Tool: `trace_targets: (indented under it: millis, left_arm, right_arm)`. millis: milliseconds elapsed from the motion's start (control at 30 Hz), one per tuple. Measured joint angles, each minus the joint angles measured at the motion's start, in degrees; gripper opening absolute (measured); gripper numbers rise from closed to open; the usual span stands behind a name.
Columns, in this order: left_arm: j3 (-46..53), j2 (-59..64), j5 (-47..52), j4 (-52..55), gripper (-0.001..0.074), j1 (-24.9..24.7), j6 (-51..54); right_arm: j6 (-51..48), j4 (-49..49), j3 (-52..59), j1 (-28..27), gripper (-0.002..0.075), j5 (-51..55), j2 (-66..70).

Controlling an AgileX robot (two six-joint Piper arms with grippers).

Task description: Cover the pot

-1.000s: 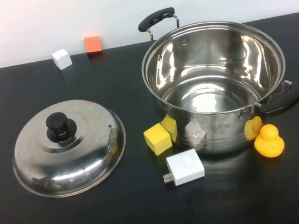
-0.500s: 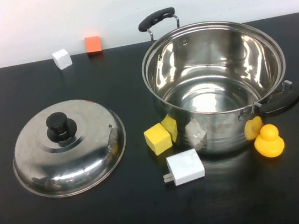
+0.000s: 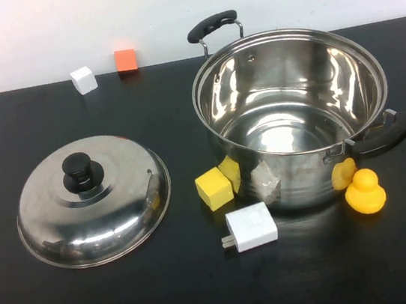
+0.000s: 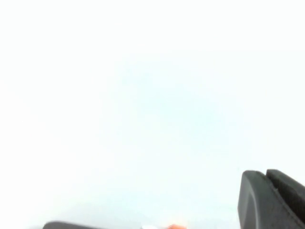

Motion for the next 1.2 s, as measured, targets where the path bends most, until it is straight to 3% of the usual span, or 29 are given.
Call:
trace_targets:
  millis: [133,333,400,500,633,733,967,1200]
  left_arm:
    - [-8.3,9.4,4.7,1.9,-0.0001,0.0,0.7]
    - [-10.5,27.3,-7.0,6.7,0.0001,0.0,-0.1]
    - [-10.5,33.7,-11.9,11.6,0.0035,0.0,-1.2]
    - [-10.6,44.5,-19.3,20.7,0.0165,0.0,-9.3]
    - [-13.7,57.3,-24.2,33.2,0.0417,0.0,-18.7]
    - [-18.0,66.0,-24.5,37.3,0.0505,0.0,-22.1]
    - [-27.3,81.4,-24.4,42.2,0.0540,0.0,-22.8]
    - [-30.7,89.6,-21.9,44.2,0.0540,0.0,-22.2]
  right_arm:
    - [0.0,0.0,0.0,0.0,-0.0002,0.0,0.0]
    - [0.0,0.0,0.0,0.0,-0.0002,0.0,0.0]
    - [0.0,0.0,0.0,0.0,-0.0002,0.0,0.0]
    - [0.0,0.0,0.0,0.0,-0.0002,0.0,0.0]
    - [0.0,0.0,0.0,0.0,-0.0002,0.0,0.0]
    - [0.0,0.0,0.0,0.0,-0.0002,0.0,0.0]
    - [0.0,0.0,0.0,0.0,-0.0002,0.0,0.0]
    - [0.0,0.0,0.0,0.0,-0.0002,0.0,0.0]
